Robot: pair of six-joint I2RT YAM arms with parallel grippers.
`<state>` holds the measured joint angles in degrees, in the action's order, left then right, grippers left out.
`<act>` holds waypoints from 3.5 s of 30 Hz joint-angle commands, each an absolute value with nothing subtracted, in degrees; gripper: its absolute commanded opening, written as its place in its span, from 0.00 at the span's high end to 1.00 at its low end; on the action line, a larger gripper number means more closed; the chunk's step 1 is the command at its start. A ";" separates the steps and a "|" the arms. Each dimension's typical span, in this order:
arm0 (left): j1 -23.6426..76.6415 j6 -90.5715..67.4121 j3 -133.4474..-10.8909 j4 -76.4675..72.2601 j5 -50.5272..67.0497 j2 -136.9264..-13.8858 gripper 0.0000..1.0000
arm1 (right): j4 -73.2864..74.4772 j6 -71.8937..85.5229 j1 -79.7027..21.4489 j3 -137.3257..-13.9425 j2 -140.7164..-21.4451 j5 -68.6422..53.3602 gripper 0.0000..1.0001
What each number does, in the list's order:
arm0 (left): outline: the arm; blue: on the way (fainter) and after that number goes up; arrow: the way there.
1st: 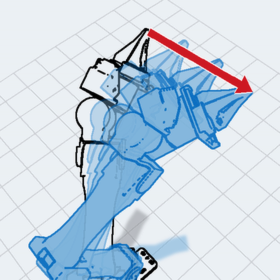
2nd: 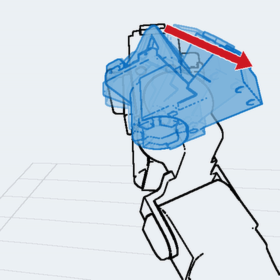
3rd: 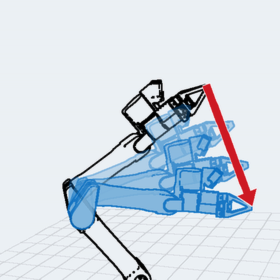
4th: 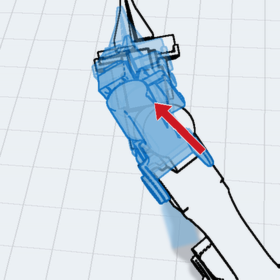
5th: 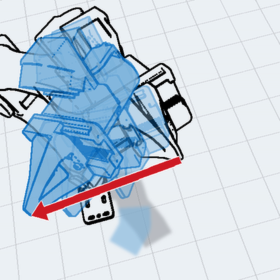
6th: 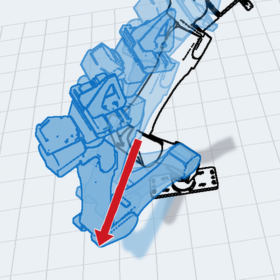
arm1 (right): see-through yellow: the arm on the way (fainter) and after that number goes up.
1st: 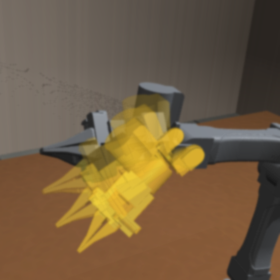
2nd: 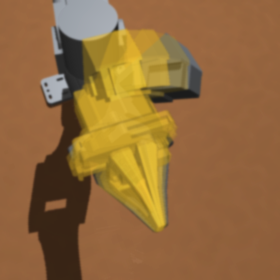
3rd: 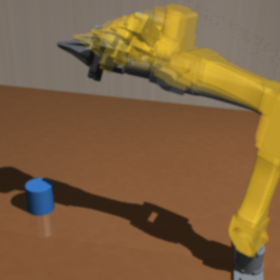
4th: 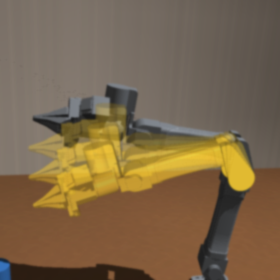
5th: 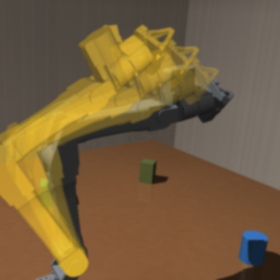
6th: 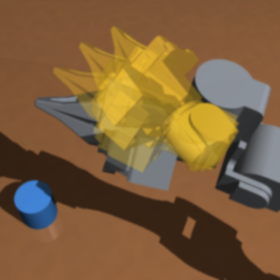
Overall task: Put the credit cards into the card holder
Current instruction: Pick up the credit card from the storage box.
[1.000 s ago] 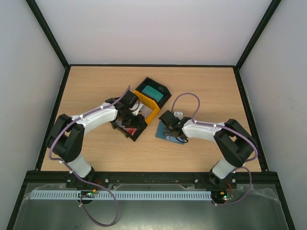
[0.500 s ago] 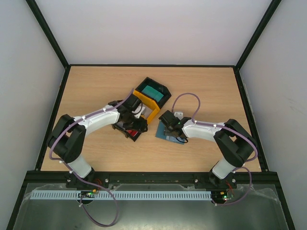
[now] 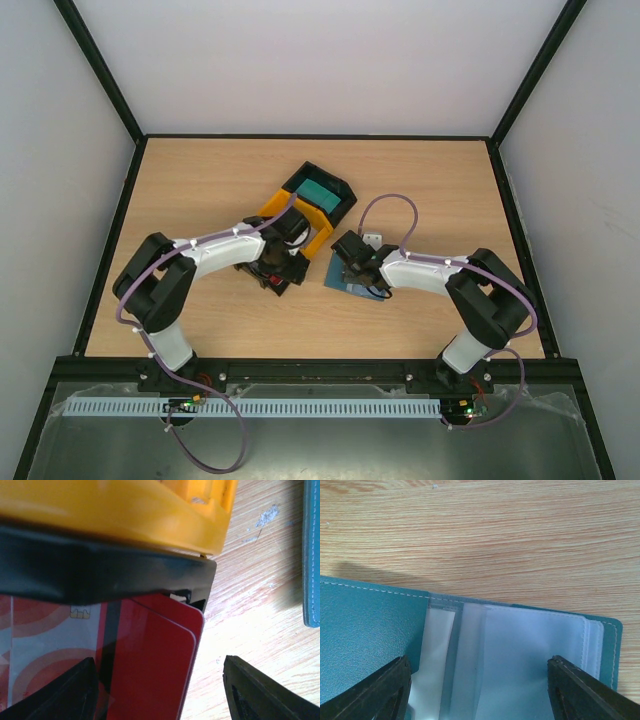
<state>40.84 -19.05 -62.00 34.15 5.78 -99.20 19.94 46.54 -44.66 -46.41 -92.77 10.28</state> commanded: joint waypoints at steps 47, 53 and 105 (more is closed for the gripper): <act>41.79 -18.13 -66.43 43.76 -1.33 -94.70 0.97 | 22.94 47.66 -44.25 -42.93 -95.75 8.09 0.27; 41.71 -18.35 -66.44 43.86 -2.87 -93.13 0.97 | 22.90 47.56 -44.29 -43.08 -94.43 7.78 0.26; 16.96 -34.07 -64.26 17.96 58.86 -63.13 0.92 | -32.25 64.59 -41.65 -58.27 -82.05 -46.21 0.74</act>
